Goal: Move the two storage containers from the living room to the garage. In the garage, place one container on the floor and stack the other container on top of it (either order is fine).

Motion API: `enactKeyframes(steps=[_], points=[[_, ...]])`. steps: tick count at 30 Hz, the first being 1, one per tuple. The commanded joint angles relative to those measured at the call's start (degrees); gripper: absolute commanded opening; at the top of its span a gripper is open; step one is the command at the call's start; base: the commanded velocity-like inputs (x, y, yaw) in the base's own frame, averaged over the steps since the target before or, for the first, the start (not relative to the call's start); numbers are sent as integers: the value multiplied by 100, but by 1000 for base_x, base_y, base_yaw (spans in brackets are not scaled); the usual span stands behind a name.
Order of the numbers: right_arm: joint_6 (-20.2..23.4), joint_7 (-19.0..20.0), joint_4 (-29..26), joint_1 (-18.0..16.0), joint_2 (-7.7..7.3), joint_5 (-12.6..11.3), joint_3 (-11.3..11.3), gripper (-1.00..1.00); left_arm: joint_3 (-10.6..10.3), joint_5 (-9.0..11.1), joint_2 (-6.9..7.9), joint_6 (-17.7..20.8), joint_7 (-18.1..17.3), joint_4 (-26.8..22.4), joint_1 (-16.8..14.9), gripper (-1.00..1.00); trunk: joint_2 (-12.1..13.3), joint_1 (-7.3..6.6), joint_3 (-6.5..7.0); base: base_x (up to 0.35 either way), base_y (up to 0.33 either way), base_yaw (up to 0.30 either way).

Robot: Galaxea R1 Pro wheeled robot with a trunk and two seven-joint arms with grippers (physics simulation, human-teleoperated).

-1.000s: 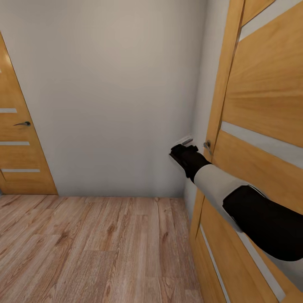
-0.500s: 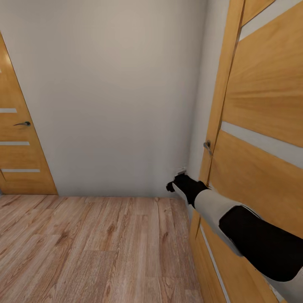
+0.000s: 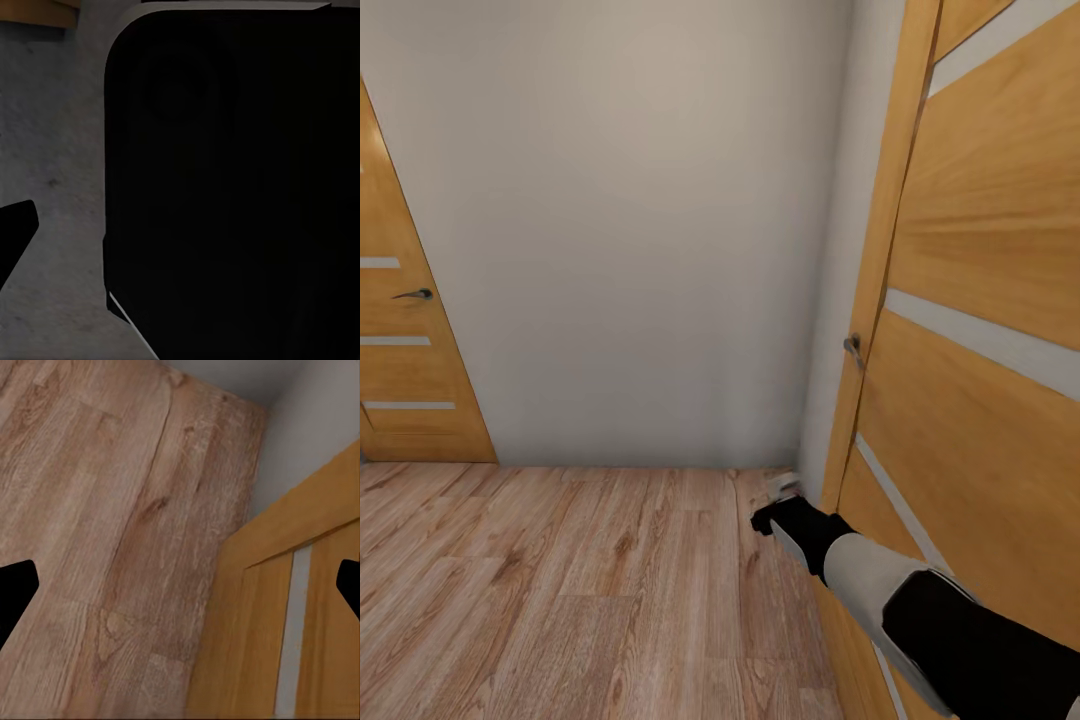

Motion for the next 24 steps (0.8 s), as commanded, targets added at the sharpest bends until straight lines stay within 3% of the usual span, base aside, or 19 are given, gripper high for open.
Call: enactKeyframes(steps=[1, 5, 9, 12, 24], points=[[20, -31, -8, 25, 0, -49, 46, 100, 2, 33, 0, -8, 1, -2, -1, 100, -3, 0, -5, 0, 0, 0], [-14, -27, -2, 173, 0, -47, 45, 100, 4, 35, 2, -8, 1, -2, -1, 100, -3, 0, -5, 0, 0, 0], [-34, -22, -2, 622, 0, -32, 48, 100, 9, 37, 8, -8, 1, -2, -1, 100, -3, 0, -5, 0, 0, 0], [-45, -8, -2, 758, 0, -30, 48, 100, 7, 38, 9, -8, 1, -2, -1, 100, -3, 0, -5, 0, 0, 0], [-51, 163, 28, 825, 0, -41, 48, 100, 4, 38, 9, -4, 1, 0, -1, 100, -3, 0, -5, 0, 0, 0]])
